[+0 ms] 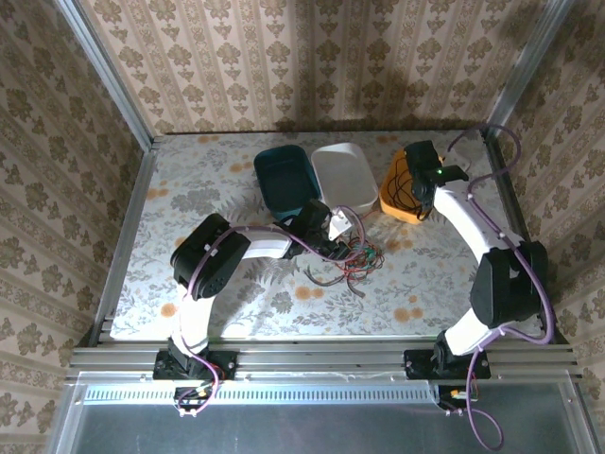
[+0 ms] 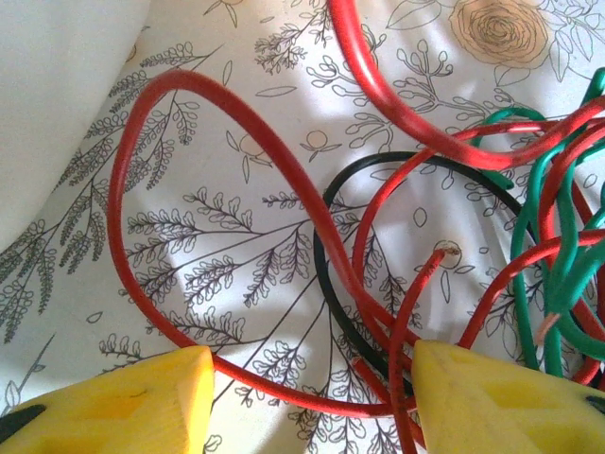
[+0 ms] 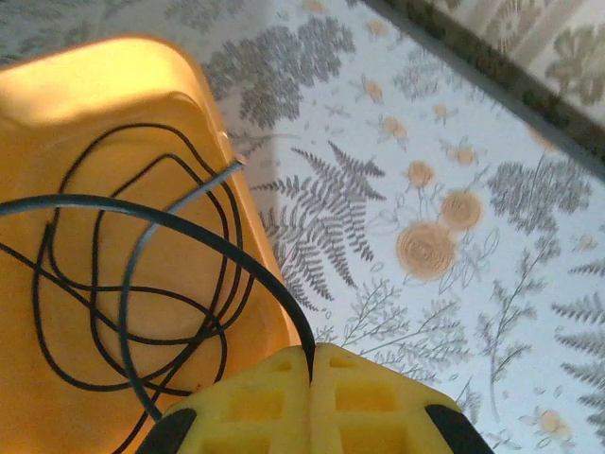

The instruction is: Untangle the cables

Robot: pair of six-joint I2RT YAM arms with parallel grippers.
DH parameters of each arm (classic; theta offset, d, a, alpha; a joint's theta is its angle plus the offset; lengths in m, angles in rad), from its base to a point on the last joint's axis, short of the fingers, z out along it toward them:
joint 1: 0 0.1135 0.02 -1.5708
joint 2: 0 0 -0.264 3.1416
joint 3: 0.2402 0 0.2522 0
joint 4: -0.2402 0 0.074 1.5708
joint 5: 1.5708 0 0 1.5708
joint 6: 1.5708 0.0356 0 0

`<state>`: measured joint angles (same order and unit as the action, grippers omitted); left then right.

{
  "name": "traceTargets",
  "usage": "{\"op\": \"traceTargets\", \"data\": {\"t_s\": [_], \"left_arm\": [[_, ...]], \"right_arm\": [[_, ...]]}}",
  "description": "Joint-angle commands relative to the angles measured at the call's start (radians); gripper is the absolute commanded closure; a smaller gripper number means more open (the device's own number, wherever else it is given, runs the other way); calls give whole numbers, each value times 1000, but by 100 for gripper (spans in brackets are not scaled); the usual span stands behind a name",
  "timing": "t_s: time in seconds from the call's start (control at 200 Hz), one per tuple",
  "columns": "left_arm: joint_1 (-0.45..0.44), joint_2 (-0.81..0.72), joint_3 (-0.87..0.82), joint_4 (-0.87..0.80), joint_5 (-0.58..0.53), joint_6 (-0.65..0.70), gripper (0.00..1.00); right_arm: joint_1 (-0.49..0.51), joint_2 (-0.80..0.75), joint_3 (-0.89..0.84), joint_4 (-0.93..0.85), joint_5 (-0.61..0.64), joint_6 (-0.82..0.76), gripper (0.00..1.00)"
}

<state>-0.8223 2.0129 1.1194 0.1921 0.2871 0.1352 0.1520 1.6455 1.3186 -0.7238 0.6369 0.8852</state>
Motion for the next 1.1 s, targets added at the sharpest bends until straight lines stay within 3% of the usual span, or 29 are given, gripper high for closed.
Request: {"op": "traceTargets", "data": {"t_s": [0.0,0.32,0.365,0.455,0.535,0.79,0.855,0.985,1.09], "left_arm": [[10,-34,-20,-50,-9,2,41],[11,-50,-20,-61,-11,13,41],[11,-54,-20,-62,-12,14,41],[13,-61,-21,-60,-17,15,41],[15,-70,-26,-50,-19,15,41],[31,-121,-40,-33,-17,18,41],[38,-141,-52,-25,-9,15,41],[48,-164,-62,-19,40,9,41],[45,-159,-44,-32,79,9,41]], "right_arm": [[-12,75,43,-44,-13,150,100],[-43,221,118,14,-142,204,100],[-43,220,115,47,-168,186,90],[-42,197,97,123,-216,144,60],[-36,157,70,183,-235,91,47],[3,-30,-8,148,-221,-77,44],[33,-96,-60,162,-298,-176,44],[107,-203,-180,145,-604,-366,44],[171,-246,-269,98,-772,-461,45]]}}
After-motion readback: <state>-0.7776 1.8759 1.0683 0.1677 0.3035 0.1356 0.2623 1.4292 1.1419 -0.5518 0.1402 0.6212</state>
